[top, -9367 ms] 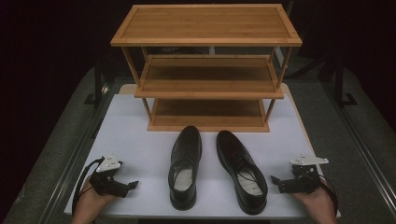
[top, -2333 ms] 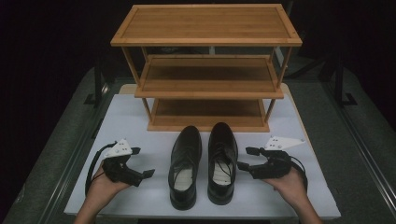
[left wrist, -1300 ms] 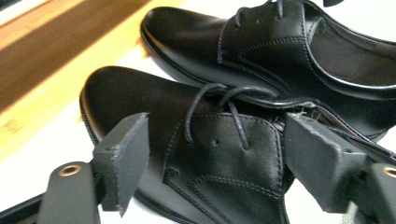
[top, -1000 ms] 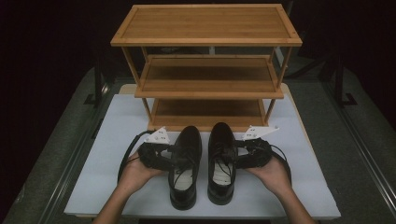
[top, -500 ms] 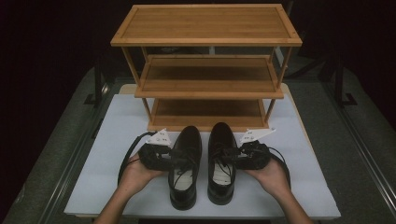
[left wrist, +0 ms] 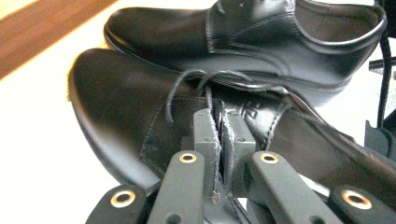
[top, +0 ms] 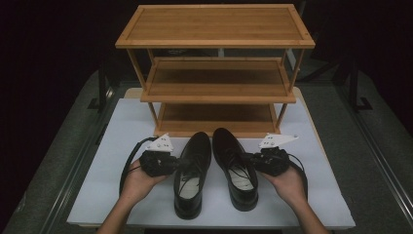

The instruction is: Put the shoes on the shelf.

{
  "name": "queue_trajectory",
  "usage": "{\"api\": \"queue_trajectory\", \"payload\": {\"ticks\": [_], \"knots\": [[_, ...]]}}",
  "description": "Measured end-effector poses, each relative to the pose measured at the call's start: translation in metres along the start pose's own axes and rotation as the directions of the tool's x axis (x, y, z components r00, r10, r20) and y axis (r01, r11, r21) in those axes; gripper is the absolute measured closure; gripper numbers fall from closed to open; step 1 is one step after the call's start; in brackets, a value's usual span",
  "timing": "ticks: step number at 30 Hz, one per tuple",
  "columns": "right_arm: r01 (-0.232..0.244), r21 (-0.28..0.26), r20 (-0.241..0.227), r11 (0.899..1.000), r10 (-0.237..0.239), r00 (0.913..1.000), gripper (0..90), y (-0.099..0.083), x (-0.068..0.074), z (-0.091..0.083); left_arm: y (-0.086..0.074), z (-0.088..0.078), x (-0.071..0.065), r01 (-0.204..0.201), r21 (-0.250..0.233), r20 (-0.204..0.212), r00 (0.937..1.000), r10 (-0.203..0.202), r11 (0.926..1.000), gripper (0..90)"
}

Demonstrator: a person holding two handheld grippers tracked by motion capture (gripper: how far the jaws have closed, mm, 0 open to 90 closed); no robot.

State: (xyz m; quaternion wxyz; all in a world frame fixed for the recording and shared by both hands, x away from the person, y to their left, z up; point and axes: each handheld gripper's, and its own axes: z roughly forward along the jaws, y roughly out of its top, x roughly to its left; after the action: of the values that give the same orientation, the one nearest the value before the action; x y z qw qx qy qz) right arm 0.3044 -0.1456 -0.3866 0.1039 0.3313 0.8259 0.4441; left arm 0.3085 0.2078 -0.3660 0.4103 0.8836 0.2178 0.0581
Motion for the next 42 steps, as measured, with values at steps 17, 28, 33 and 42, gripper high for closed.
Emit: {"api": "queue_trajectory", "payload": {"ticks": [17,28,33,42], "knots": [[-0.015,-0.03,0.023,0.999,0.015,0.9996,86.5,-0.004,-0.007,-0.017,-0.01,-0.023,0.01,0.049,-0.053,-0.043,0.9978,-0.051,0.9974,87.2],[-0.033,-0.046,0.042,0.998,0.035,0.9985,86.4,0.0,-0.017,-0.023,-0.003,-0.033,0.023,0.051,-0.09,-0.082,0.9949,-0.059,0.9946,87.2],[-0.034,-0.051,0.058,0.998,0.037,0.9976,86.4,0.007,-0.026,-0.021,0.008,-0.03,0.033,0.045,-0.11,-0.085,0.9949,-0.055,0.9929,87.3],[-0.038,-0.058,0.08,0.998,0.043,0.9959,86.4,0.021,-0.043,-0.013,0.032,-0.013,0.053,0.0,-0.109,-0.115,0.9933,-0.013,0.9941,87.3]]}}
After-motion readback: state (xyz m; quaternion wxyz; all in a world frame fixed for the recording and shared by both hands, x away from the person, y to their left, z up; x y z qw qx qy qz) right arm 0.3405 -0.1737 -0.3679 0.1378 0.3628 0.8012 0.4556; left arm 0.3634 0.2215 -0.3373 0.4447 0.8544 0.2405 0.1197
